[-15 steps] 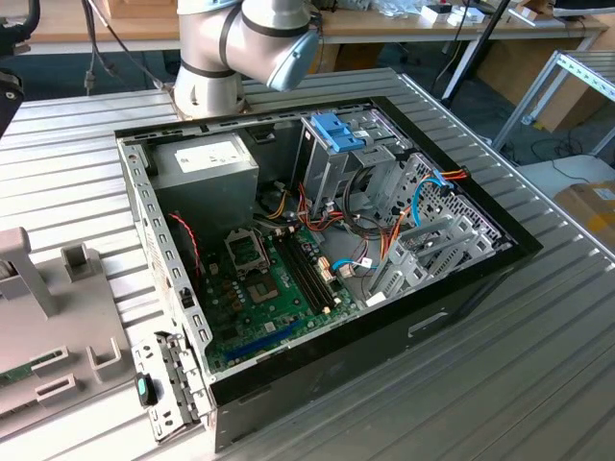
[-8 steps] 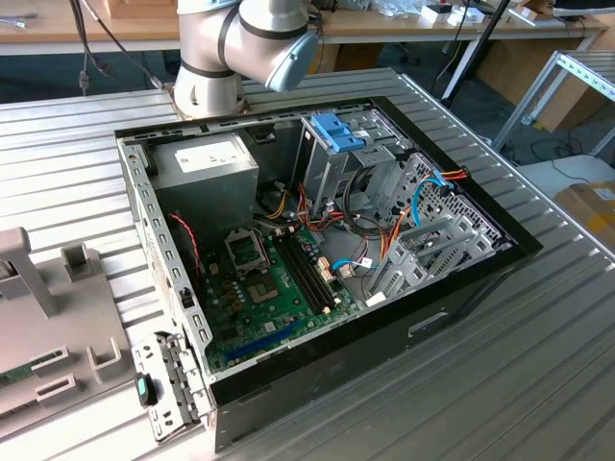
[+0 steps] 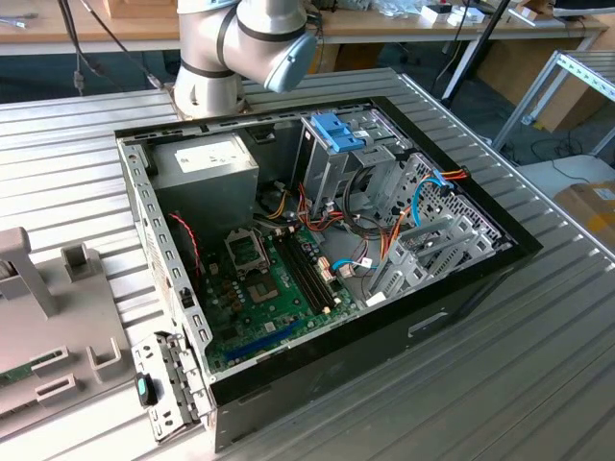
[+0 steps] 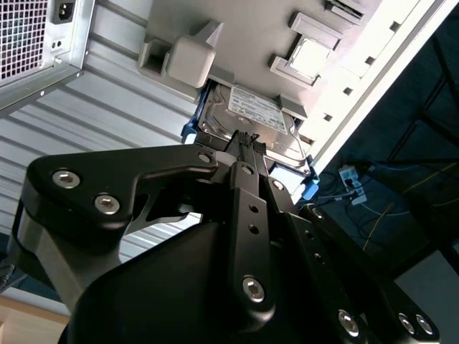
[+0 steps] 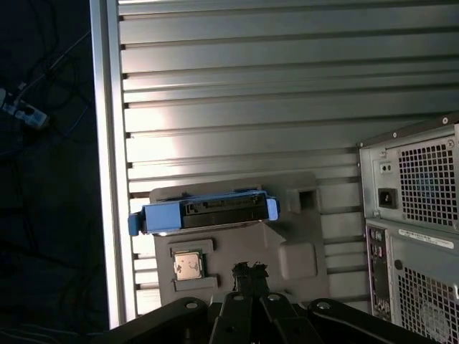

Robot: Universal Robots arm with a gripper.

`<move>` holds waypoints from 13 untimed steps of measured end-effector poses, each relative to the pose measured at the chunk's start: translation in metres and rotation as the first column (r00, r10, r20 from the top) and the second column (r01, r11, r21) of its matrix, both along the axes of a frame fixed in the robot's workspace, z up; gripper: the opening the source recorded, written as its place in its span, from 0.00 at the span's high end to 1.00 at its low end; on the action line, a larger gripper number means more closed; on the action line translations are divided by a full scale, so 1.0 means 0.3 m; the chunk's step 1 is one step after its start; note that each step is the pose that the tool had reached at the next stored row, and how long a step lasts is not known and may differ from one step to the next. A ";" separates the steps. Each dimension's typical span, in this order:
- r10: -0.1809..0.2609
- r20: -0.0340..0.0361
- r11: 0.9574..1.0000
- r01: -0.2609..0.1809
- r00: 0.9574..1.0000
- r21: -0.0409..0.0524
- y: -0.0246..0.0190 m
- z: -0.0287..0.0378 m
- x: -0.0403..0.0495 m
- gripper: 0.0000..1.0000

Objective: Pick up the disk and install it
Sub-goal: 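Reach for the disk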

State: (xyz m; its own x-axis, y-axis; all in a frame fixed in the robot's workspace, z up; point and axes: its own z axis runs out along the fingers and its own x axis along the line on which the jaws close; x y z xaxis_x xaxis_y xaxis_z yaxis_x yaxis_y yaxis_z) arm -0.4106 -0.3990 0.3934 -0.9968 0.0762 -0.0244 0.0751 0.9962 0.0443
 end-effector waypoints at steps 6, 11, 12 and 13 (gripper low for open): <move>0.000 0.000 1.000 0.000 1.000 0.000 0.000 0.000 -0.001 0.89; 0.000 0.000 1.000 0.000 1.000 0.000 0.000 0.000 -0.015 0.89; 0.000 0.000 1.000 0.000 1.000 0.000 0.000 0.000 -0.026 0.89; 0.000 0.000 1.000 0.000 1.000 0.000 0.000 0.000 -0.034 0.89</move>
